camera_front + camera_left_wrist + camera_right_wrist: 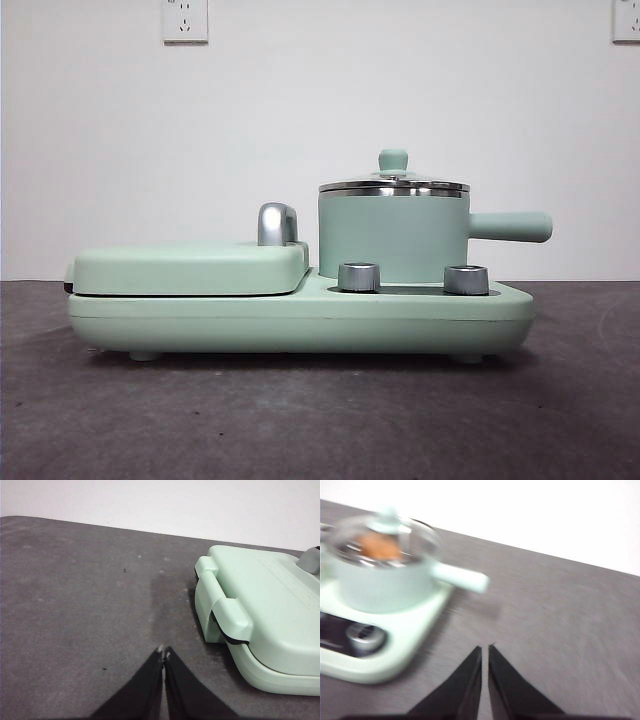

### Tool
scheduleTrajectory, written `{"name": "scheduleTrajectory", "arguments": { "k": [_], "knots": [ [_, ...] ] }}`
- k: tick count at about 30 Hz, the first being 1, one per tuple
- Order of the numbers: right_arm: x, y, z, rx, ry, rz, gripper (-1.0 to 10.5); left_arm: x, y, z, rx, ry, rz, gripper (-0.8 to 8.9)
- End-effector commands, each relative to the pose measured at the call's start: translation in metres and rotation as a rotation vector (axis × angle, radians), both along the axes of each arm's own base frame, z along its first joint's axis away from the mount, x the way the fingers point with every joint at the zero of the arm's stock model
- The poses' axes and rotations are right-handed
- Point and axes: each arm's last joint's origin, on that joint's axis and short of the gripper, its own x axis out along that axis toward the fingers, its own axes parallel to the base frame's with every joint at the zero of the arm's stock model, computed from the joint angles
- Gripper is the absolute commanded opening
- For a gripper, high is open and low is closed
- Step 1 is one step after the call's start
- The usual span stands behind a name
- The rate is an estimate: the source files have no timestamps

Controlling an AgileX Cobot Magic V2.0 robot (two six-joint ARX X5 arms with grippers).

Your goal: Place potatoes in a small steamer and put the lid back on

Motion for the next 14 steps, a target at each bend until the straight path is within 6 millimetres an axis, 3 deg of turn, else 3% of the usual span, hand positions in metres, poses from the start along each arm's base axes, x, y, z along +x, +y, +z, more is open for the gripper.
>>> {"name": "scheduleTrajectory", "arguments": {
  "k": [1,7,14],
  "knots": [
    [0.006,-0.004,-0.040,-0.004,0.007,-0.043,0.2,0.001,0.000,-0.006,0.003,0.010,-0.002,0.06],
    [0.008,-0.007,-0.084,0.023,-0.024,-0.083,0.2,0.001,0.000,-0.006,0.003,0.011,-0.002,0.06],
    [0.009,-0.009,-0.083,0.035,-0.083,-0.110,0.2,0.001,0.000,-0.006,0.003,0.011,-0.002,0.06]
  ]
}}
